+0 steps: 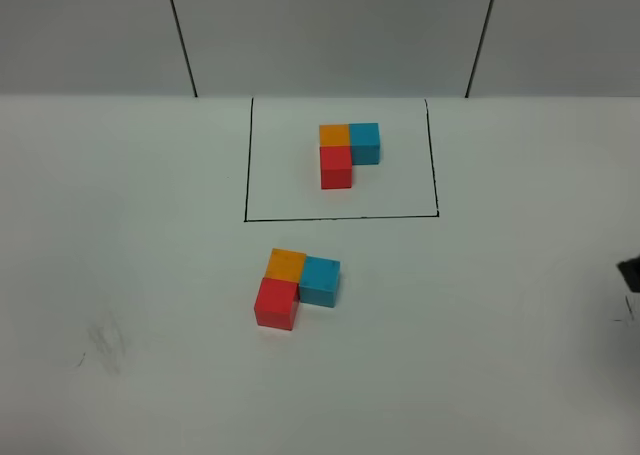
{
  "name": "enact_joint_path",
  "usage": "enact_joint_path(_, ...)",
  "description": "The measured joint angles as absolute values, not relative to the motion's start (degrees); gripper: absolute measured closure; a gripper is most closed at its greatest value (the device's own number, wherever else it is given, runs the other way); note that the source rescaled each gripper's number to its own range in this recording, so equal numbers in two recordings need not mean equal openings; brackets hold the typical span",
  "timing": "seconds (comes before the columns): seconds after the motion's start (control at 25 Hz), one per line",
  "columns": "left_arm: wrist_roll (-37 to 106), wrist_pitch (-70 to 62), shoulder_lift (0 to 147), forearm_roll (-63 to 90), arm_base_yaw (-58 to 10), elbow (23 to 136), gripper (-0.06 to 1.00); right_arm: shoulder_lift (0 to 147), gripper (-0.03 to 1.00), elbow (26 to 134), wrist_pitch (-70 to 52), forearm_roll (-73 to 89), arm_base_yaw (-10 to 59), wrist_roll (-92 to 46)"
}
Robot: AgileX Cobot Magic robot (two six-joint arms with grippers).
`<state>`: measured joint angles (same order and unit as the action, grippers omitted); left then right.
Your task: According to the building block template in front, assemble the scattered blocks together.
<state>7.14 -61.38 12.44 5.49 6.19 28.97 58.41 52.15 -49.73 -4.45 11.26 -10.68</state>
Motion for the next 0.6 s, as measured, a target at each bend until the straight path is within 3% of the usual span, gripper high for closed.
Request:
enact_joint_path(0.32,7.1,-61.4,12.4,5.5,6.2,29.0,0.94,30.3,0.97,39.9,-50.9,-4.3,2.0,-7.3)
enact_joint_path(0.6,7.1,-61.4,12.4,5.5,6.2,29.0,0.94,15.1,0.97,34.1,-54.2,-4.3,1.2,0.8)
